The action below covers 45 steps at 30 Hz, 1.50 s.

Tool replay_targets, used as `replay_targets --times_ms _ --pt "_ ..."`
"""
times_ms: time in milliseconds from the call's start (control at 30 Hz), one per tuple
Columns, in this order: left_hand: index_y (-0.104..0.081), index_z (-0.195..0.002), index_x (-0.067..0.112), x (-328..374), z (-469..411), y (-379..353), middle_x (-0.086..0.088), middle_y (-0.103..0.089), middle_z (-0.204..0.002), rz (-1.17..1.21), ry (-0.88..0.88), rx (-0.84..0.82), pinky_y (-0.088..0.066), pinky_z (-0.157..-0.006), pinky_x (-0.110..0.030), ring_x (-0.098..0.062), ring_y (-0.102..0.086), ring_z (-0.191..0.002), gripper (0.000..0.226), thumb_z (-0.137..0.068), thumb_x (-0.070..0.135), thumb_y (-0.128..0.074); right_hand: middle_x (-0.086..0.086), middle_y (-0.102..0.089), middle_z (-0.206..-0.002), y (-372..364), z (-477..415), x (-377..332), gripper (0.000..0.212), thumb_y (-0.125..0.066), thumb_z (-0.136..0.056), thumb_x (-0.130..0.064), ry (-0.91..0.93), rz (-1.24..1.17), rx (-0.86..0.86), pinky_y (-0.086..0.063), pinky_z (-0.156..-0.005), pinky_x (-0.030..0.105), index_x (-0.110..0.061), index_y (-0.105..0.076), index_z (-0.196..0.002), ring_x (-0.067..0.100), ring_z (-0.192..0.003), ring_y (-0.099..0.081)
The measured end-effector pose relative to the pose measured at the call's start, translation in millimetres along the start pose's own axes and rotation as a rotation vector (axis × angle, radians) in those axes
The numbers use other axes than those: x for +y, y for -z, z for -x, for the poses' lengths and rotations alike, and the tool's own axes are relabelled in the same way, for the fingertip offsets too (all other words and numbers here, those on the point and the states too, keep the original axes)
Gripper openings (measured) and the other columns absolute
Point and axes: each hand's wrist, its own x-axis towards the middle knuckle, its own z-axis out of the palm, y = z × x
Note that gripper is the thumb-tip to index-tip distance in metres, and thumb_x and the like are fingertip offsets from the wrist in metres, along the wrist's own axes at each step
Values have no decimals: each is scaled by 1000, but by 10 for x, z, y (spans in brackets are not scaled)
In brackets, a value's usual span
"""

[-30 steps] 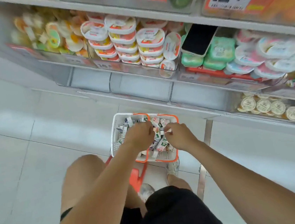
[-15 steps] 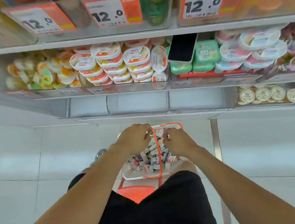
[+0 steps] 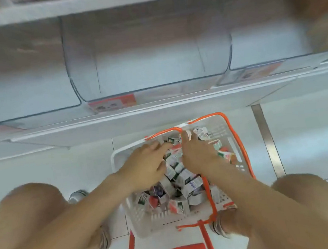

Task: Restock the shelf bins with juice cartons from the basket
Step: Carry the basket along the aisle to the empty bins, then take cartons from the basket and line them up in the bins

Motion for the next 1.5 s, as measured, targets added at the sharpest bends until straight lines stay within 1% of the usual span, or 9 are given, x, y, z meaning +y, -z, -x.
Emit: replay_targets --times_ms 133,300,500,600,733,833,1000,1267,1500 --pt "-25 -153 24 91 -187 -238 -13 -50 -138 -230 91 -86 -46 -93 -45 -40 -60 -116 56 -102 40 -44 10 -62 -131 13 -257 -163 60 -60 -93 -11 -9 167 -19 -50 -100 51 -5 -37 -148 37 -121 -64" --pt "-45 -131 19 268 54 -198 -7 -54 -123 -459 225 61 -34 -73 -40 -35 -63 -101 34 -107 42 -37 6 -57 -107 93 -135 -213 33 -58 -94 0 83 208 42 -52 -84 40 -5 -56 -126 34 -110 -64" --pt "-39 -145 22 297 489 -201 -7 -53 -118 -345 289 112 -43 -73 -40 -35 -61 -100 47 -106 49 -36 4 -41 -84 77 180 -358 19 -59 -94 -7 210 104 217 -41 -71 35 -11 -42 -103 29 -86 -50" --pt "-29 -153 23 238 820 -276 -8 -53 -125 -270 352 192 -49 -80 -42 -38 -62 -108 53 -107 48 -36 12 -57 -96 -71 357 -404 23 -52 -93 -6 293 -175 315 -50 -68 39 -6 -48 -115 36 -92 -64" --pt "-9 -161 24 188 1120 -402 -11 -43 -141 -250 438 279 -49 -85 -44 -42 -62 -113 64 -108 48 -35 15 -66 -135 -300 603 -576 50 -37 -100 3 465 -464 -8 -62 -70 29 -6 -50 -147 25 -96 -74" --pt "-22 -158 26 159 1250 -478 -11 -39 -146 -288 429 287 -48 -94 -47 -40 -56 -122 57 -107 48 -35 9 -69 -134 -428 723 -678 48 -40 -99 4 591 -302 -114 -57 -95 35 -7 -60 -142 22 -115 -67" --pt "-33 -154 26 90 1193 -680 -11 -38 -150 -424 399 50 -42 -103 -48 -38 -44 -134 52 -106 45 -39 2 -70 -123 -557 725 -539 43 -53 -102 -19 538 -135 3 -51 -102 36 -18 -58 -145 21 -117 -64" --pt "-48 -141 23 173 870 -935 -8 -56 -132 -393 239 -59 -50 -79 -40 -32 -62 -108 40 -104 37 -45 -1 -69 -106 -991 495 -90 39 -83 -83 -40 414 305 -97 -58 -88 43 -19 -72 -115 24 -105 -67" --pt "-48 -143 19 37 706 -1410 -12 -51 -138 -448 173 -163 -54 -92 -48 -35 -61 -114 45 -104 43 -46 1 -67 -112 -1595 300 -135 80 -87 -63 -72 567 604 -316 -59 -84 41 -16 -68 -118 26 -98 -64"
